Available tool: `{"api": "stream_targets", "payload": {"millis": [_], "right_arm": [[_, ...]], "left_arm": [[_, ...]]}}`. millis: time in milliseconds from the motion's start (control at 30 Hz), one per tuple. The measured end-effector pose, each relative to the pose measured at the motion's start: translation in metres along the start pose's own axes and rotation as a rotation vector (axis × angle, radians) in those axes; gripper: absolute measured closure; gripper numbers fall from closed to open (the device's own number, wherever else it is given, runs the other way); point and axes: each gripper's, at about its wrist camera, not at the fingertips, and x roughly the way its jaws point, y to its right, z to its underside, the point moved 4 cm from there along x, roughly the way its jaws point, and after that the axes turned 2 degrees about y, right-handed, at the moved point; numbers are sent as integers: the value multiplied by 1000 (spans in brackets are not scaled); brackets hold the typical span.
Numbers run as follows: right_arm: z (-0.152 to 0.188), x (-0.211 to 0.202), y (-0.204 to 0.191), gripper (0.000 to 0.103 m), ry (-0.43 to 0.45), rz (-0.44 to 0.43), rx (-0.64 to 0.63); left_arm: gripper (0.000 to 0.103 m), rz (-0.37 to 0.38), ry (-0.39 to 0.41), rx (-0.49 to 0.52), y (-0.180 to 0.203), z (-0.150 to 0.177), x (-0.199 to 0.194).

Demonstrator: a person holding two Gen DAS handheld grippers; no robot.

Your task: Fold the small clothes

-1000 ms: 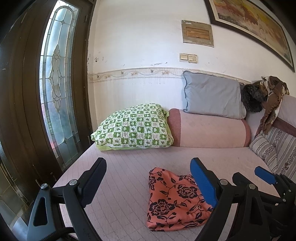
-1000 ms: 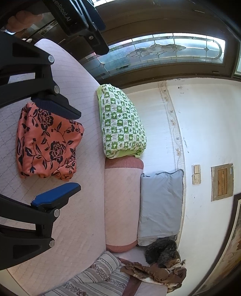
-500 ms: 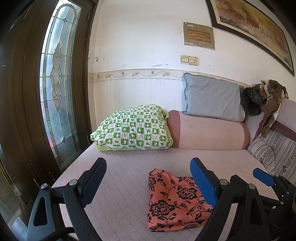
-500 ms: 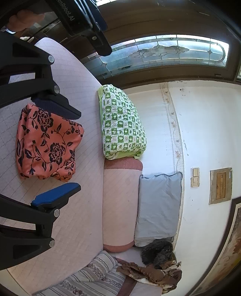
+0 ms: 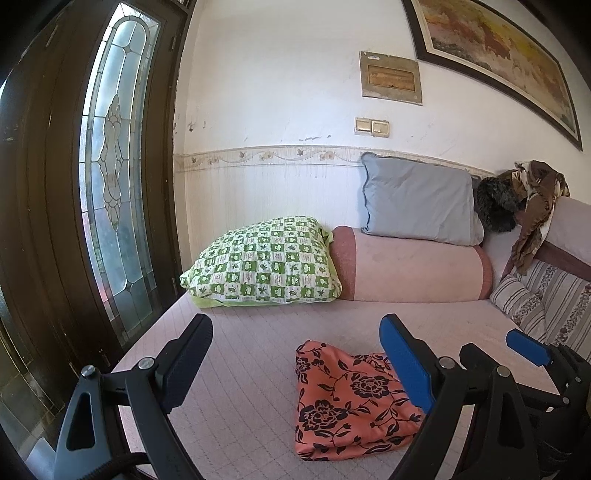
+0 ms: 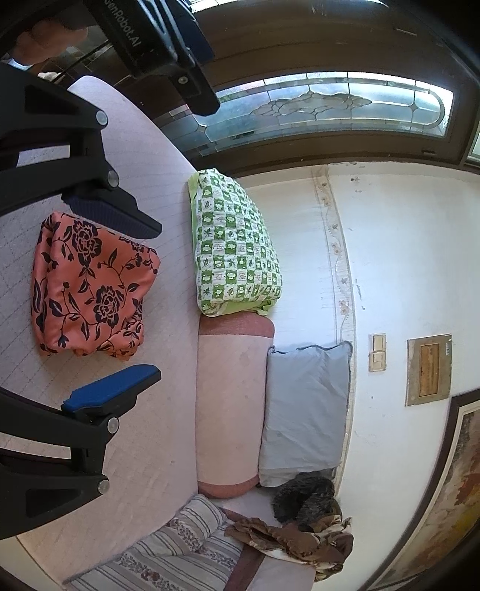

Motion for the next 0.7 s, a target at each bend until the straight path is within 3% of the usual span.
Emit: {"api": "stream_targets", "payload": {"millis": [400,700], "right_arm": [[-8,-28,0,29,40,-17,-7],[-10,-31,8,29,47,-41,20]], "left_arm": [[11,-7,42,-5,4,-10,-31],[11,-16,46,20,10,-17,-31]]}}
